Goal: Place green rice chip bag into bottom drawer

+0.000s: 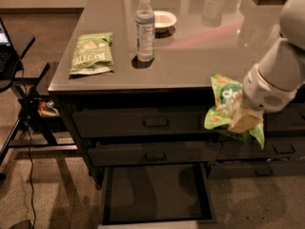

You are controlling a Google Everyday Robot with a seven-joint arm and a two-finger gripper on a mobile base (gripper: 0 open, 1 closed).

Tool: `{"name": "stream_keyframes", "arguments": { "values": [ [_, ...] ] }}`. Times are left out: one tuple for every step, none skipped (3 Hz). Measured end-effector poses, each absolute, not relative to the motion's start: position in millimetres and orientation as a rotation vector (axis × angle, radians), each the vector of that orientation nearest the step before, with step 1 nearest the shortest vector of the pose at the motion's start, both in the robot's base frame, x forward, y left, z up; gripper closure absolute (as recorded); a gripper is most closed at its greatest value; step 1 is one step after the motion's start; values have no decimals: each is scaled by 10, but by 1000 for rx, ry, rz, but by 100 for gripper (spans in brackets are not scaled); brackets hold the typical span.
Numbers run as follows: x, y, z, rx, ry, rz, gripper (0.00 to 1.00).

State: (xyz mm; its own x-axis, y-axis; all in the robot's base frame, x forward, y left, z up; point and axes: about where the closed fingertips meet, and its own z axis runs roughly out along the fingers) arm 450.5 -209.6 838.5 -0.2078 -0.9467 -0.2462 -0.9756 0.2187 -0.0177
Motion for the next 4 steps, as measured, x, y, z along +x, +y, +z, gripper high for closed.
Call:
{"name": "stream_keyframes", "arguments": {
  "values": [
    [4228, -2048, 8258, -1825, 2297, 312, 100],
    [4028, -1957, 8139, -1831, 2286, 400, 100],
    [3988, -1938, 8113, -1831, 2284, 418, 100],
    [3946, -1870, 8005, -1829, 2279, 432, 100]
  ]
}}
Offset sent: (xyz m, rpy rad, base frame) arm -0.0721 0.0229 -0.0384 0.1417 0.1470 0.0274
